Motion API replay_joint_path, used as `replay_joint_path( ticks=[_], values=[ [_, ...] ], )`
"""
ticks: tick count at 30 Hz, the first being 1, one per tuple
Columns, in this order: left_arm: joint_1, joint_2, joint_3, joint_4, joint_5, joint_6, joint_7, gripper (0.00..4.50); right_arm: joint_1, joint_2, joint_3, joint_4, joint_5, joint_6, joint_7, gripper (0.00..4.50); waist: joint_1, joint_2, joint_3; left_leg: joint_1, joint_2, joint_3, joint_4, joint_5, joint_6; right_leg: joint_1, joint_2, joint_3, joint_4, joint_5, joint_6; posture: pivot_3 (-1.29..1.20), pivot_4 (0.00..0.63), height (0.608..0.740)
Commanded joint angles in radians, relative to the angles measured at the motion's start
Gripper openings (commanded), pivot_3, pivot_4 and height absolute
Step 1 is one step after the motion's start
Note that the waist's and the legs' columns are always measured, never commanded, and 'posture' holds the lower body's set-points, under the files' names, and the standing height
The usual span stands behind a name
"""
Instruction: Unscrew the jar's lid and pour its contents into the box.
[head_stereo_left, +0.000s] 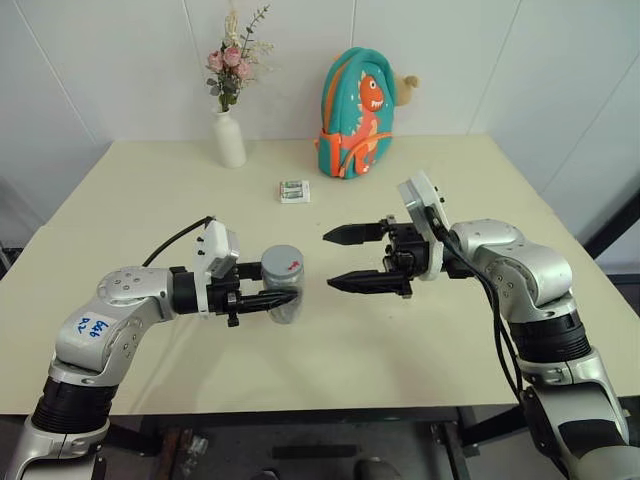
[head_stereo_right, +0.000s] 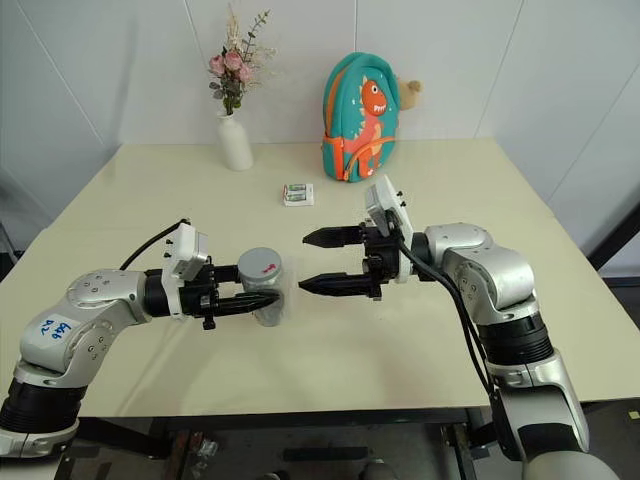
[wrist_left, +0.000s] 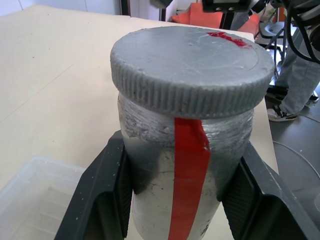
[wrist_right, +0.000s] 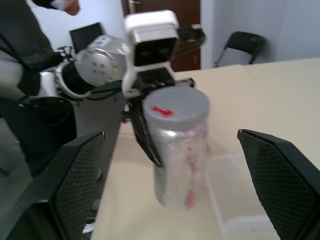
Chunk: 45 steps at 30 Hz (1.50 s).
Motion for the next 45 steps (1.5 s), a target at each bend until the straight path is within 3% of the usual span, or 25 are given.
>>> replay_joint_path(
  ticks=[1,11,19,36,45],
  values=[
    [-0.023,-0.01,-0.006,-0.016,0.002,-0.019,-0.004,1.97,-0.02,0.082,0.033,-0.016,-0.062,-0.073,-0.098,4.47,0.0,0.0,0.0,0.0,0.0,0.0,0.0,0.0,0.0,0.0,0.0,0.0,0.0,0.0,0.0,0.0,0.15,0.74],
    [-0.025,-0.011,-0.014,-0.022,0.0,-0.017,-0.014,1.97,-0.056,0.171,0.101,0.046,-0.166,-0.136,-0.15,4.47,0.001,0.0,0.0,0.0,0.0,0.0,0.0,0.0,-0.001,0.0,0.0,0.0,0.0,0.0,0.0,0.0,0.15,0.74],
    [-0.018,-0.005,-0.008,-0.028,0.001,-0.017,-0.013,1.97,-0.081,0.138,0.063,0.137,-0.205,-0.193,-0.125,4.47,0.001,0.0,0.0,0.0,0.0,0.0,0.0,0.0,-0.001,0.0,0.0,0.0,0.0,0.0,0.0,0.0,0.15,0.74],
    [-0.013,-0.008,0.016,-0.024,-0.003,-0.006,-0.002,1.97,-0.075,-0.007,-0.053,0.274,-0.139,-0.17,-0.003,4.47,-0.002,0.0,0.0,0.0,0.0,0.0,-0.001,0.0,-0.001,0.0,0.0,0.0,0.0,0.0,0.0,0.0,0.15,0.74],
    [-0.018,-0.009,0.007,-0.017,0.004,-0.008,-0.003,1.97,-0.105,0.086,-0.054,0.15,-0.037,-0.035,-0.064,4.47,-0.001,0.0,0.0,0.0,0.0,0.0,-0.001,0.0,-0.001,-0.001,0.0,0.0,0.0,0.0,0.0,0.0,0.15,0.74]
  ],
)
